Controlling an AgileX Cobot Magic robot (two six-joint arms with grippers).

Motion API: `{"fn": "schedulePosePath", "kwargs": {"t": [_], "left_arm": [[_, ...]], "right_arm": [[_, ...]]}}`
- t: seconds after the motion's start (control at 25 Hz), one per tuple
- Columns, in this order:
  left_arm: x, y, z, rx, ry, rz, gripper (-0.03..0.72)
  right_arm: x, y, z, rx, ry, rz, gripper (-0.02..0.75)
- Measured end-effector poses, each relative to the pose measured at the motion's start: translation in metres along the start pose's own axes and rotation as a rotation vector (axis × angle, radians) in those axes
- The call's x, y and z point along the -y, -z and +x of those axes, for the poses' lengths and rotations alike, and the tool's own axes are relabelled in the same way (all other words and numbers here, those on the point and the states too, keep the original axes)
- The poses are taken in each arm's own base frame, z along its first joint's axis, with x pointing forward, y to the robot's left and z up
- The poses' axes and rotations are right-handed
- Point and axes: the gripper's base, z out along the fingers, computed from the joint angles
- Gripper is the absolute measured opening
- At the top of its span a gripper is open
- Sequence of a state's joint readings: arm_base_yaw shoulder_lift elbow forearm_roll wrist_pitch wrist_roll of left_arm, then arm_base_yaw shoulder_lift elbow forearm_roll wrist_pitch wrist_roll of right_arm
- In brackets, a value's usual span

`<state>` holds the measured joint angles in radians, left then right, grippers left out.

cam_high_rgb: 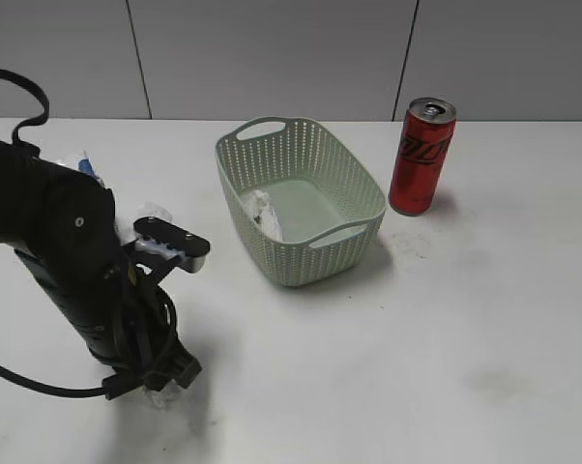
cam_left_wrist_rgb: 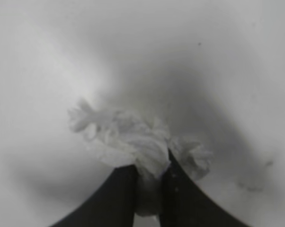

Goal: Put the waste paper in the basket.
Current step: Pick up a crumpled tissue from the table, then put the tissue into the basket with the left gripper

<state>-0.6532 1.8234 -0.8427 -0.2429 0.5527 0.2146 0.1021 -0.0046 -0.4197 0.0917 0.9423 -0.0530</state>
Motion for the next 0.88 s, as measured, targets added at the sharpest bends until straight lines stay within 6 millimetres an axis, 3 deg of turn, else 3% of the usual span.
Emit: {"fn": "schedulePosePath", "kwargs": {"t": [0.16, 0.4, 0.68, 0.88], "left_arm": [[0.001, 0.009, 0.002, 0.0, -0.015, -0.001, 0.073], [0.007, 0.057, -0.009, 0.122, -0.053, -0.003, 0.071], [0.015, 0.136, -0.05, 0.471, -0.098, -0.034, 0.071], [0.012, 0.163, -0.082, 0.845, -0.099, -0.099, 0.071]], "right_arm": [[0.0, 0.0, 0.0, 0.0, 0.001, 0.0, 0.588], [0.0, 0.0, 0.0, 0.0, 0.0, 0.0, 0.588], [0.0, 0.0, 0.0, 0.0, 0.0, 0.0, 0.588], [0.0, 0.0, 0.0, 0.0, 0.0, 0.0, 0.588]]}}
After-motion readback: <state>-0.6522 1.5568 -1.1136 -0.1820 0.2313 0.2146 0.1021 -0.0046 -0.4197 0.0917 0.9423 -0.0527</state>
